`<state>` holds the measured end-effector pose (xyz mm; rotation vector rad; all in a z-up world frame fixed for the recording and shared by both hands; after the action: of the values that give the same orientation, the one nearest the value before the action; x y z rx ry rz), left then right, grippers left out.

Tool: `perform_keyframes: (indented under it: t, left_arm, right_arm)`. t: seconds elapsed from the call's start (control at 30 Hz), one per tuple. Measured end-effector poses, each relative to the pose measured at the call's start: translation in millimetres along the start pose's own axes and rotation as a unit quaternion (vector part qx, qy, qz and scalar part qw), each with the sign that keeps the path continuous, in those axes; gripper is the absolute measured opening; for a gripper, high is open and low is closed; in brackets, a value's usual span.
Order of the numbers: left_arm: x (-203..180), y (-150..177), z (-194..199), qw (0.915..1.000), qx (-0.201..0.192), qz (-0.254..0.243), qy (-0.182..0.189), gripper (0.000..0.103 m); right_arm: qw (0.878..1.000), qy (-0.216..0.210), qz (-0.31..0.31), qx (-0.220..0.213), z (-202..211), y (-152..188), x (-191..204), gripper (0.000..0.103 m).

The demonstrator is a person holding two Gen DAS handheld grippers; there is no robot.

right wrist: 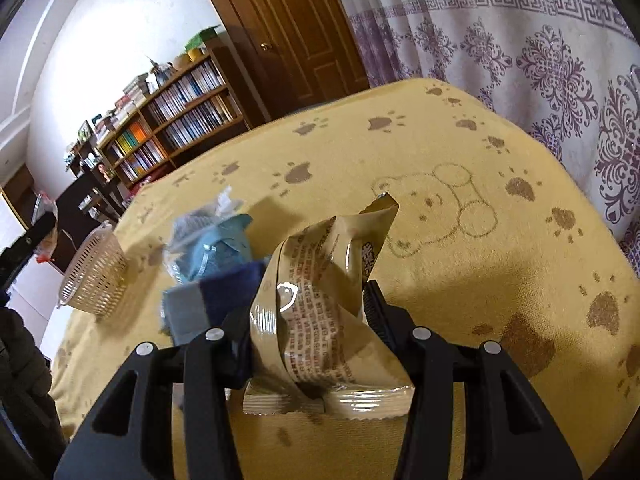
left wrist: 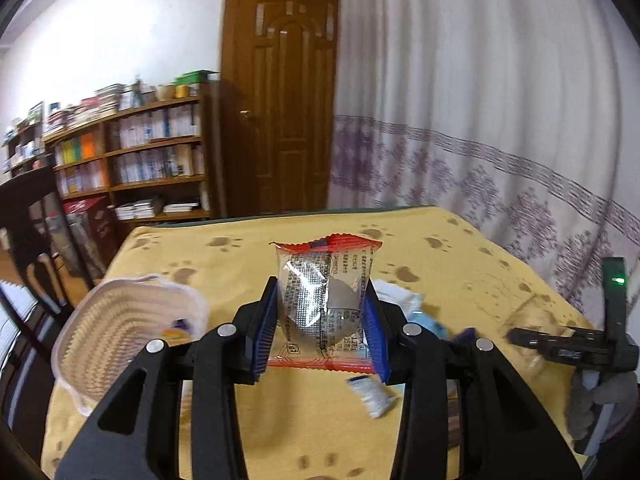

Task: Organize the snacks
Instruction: 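Carry the red-edged packet into the basket and open the left tool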

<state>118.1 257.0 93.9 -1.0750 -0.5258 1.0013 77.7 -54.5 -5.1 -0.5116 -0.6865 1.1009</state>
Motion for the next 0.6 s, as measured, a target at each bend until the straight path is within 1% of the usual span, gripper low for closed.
perform_keyframes:
  t: [0.13,0.2,0.37,0.43,0.6]
  left_arm:
    - [43.1,-3.8,17.5,0.9986,-0.008,0.021,-0.047,0.041]
    - [68.9,-5.9,26.4,0.9962,-0.01,0.037,-0.079,0.041]
    - [115.1,-8.3,45.8,0.9899,-0.021,0.068,-0.123,0.041]
    - [127.3,-8.9,52.1,0.9875,-0.024,0.074,-0.137,0.041]
    - [149.1,-9.8,59.1,0.9838,-0.028,0.092,-0.152,0.041]
  right_arm:
    - [1.0,-0.013,0.0,-0.006,7.8,-2.4,6.9,0.048]
    - [1.0,-0.019,-0.001,-0.006,9.7,-2.7,9.5,0.048]
    - [0.999,-0.036,-0.005,-0.006,15.2,-2.8,15.5,0.048]
    - [0.999,-0.041,-0.004,-0.008,18.0,-3.3,18.4,0.048]
    - [0.998,-0.054,-0.006,-0.01,24.3,-4.5,24.8,0.048]
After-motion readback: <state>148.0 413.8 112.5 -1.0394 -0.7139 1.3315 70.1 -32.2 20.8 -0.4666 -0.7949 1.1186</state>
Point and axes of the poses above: each gripper's, at about its wrist camera, not at the fingertips, and z roughly against the way its jaws point, x to its left, y to its underside, the point moved 6 cm from there along -z, roughly the way its jaws point, and after that the axes turned 10 degrees about y, right-handed, at the moved point
